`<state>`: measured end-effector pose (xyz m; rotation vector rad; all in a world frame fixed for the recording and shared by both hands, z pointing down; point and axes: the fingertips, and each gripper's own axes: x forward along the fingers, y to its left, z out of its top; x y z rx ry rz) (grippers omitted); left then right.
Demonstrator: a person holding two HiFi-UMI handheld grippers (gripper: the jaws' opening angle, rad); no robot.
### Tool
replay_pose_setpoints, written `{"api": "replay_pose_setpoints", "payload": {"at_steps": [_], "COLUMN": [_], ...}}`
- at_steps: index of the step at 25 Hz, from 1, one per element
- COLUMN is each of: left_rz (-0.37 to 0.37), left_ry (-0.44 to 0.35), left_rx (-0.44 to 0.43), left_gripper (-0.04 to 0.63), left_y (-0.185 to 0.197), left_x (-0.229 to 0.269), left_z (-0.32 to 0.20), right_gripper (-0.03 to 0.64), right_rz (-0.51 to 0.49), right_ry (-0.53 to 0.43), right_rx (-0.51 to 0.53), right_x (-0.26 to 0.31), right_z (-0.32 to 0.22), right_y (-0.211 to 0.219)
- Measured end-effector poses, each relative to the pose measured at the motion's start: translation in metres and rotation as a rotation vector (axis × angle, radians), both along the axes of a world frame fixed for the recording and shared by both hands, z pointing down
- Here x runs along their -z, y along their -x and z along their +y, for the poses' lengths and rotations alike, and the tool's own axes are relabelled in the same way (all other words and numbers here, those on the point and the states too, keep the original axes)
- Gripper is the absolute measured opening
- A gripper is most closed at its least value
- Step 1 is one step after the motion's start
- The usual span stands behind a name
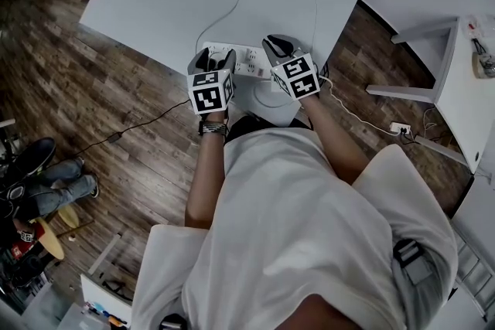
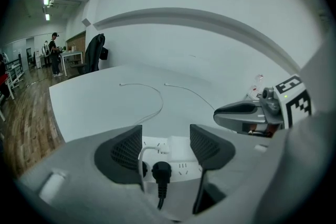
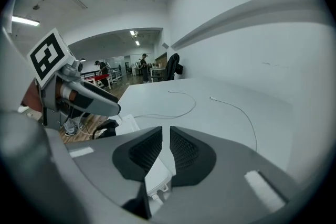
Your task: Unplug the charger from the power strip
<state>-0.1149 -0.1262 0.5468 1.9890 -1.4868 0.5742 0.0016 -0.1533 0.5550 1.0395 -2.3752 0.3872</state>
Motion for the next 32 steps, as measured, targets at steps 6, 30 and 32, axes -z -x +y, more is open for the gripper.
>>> {"api": "replay_pose_setpoints", "payload": {"at_steps": [6,30,32], "left_rz": [-0.024,-0.116,-0.141], "left_ry": [-0.1,-0.65,-0.699], "left_rx": [-0.067,-0.215,-0.222], "left_gripper": [0.256,0.005,0.005], "left_y": [-0.006,-0.019,-0.018], "left_x": [0.034,0.269,0.289], "left_z": [-0.008,-0.039,-0.04], "right_gripper": [0.048,0.002,0.002], "right_rz": [-0.056,-0.177,-0.183], "right_ry": [-0.057,-0.559,-0.607], "right_rx": [-0.064,-0.143,-0.131], "right_x": [0.047,0.298,0.32], "right_z": [-0.005,-0.02,-0.019], "right_y": [-0.014,-0.035,-0.031]}}
